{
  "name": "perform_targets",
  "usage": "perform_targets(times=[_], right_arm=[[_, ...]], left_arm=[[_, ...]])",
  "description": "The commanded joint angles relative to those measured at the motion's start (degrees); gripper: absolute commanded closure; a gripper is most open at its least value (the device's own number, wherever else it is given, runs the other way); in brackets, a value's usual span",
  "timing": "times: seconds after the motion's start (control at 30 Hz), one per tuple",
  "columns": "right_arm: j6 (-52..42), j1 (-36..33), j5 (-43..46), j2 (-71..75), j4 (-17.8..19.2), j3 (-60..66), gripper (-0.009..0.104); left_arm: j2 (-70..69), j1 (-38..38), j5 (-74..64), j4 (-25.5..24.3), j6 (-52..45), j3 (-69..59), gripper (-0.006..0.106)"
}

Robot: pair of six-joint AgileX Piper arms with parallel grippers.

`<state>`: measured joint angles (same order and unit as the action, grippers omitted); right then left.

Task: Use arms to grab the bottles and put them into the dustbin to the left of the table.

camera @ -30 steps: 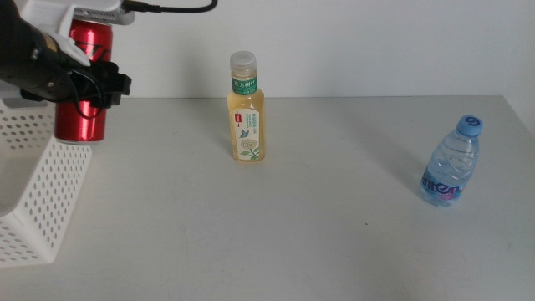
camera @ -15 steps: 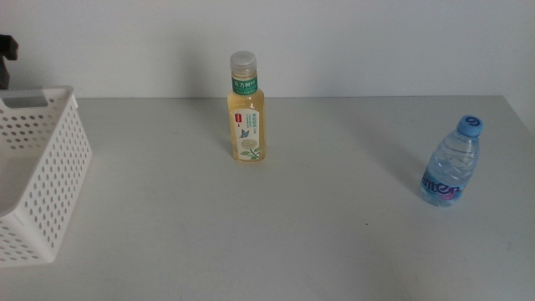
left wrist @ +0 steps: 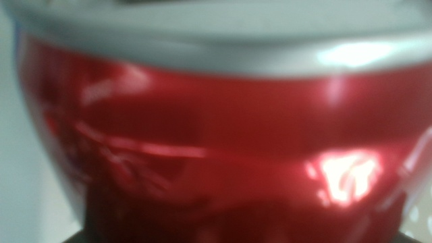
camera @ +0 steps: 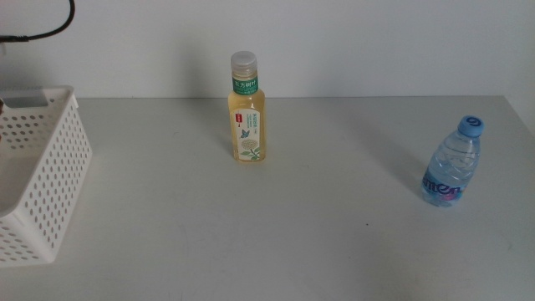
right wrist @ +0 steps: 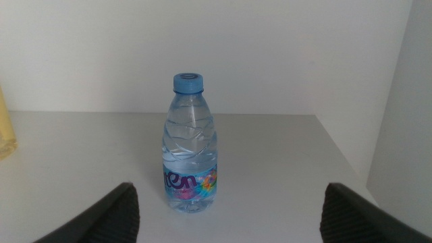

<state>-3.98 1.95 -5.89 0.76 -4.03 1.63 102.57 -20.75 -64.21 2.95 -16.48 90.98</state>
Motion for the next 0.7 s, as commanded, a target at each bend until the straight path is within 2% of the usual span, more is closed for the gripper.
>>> perform_targets(times=[0.0,0.27,0.5,0.67], right_arm=[[-0.5,0.3,4.7,1.2,0.7,-0.6,0.001],[-0.5,0.3,4.7,1.2,0.7,-0.6,0.001],[-0.5,0.3,4.7,1.2,0.7,-0.6,0.001],[-0.5,0.3,4.7,1.2,0.7,-0.6,0.001]], left_arm=[[-1.2,0.1,2.0,1.3,-0.6,2.3,0.102],[4.1,0.2,0.9,1.3,-2.8,2.3,0.099],[7.3,1.6,-0.1,0.4,-3.4,2.3,0.084],[9.2,3.5,0.0,-2.2,-3.9,2.3,0.07]])
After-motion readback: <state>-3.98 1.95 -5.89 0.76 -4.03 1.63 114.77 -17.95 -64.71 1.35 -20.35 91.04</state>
